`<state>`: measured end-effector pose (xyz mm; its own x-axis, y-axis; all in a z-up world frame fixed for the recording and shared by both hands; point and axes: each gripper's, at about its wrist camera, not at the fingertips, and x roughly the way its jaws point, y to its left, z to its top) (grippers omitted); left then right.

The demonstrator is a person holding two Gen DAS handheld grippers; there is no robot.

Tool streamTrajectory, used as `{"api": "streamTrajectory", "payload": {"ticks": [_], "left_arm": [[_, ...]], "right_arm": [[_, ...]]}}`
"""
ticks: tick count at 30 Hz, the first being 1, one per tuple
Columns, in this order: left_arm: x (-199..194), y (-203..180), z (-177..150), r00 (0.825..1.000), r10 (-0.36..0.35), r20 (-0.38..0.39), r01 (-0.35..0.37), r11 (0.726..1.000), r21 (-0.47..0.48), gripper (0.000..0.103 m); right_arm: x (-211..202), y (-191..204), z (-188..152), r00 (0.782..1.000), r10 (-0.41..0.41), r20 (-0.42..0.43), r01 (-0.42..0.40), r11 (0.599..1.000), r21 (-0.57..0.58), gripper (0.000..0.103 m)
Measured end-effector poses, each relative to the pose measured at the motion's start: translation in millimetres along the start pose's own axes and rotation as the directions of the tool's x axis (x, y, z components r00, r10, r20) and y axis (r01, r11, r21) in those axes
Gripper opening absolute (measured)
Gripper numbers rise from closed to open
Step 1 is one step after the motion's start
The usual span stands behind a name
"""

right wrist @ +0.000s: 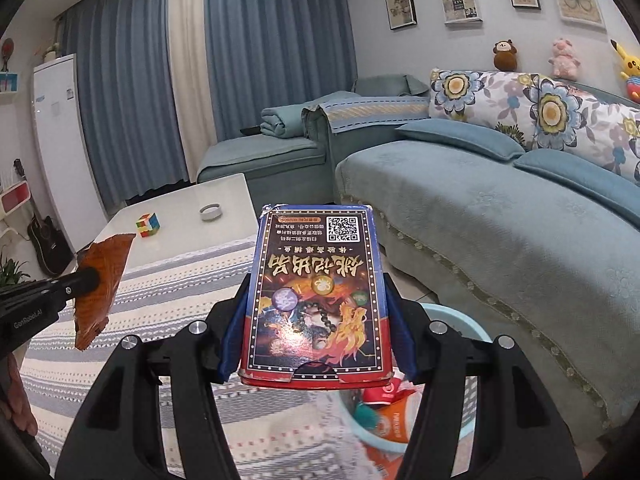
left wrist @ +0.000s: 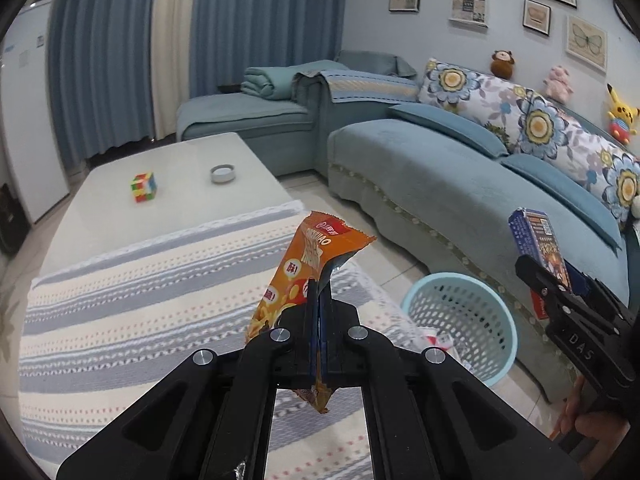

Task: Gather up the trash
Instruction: 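Carry the snack bag and card box over the blue basket and open both tools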

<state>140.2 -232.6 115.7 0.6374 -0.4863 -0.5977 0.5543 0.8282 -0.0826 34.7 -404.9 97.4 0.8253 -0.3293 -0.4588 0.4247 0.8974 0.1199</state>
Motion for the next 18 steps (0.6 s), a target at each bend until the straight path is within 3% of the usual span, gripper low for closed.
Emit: {"api": "streamTrajectory", "payload": {"ticks": [10,18], "left_arm": [[16.1,-45.3,-4.0,0.999,-0.041,-0.011,0.042,0.999,0.022,0.0],[76.9,-109.1,-24.9,0.983,-0.148,-0.108,0.152,0.988,0.034,0.0]], "right_arm": [[14.9,-27.6,-14.7,0.998,-0.024,-0.058,0.023,1.0,-0.01,0.057],[64.5,-99.6,-30.2,0.978,-0.106,-0.181,0.112,0.993,0.023,0.057]]}}
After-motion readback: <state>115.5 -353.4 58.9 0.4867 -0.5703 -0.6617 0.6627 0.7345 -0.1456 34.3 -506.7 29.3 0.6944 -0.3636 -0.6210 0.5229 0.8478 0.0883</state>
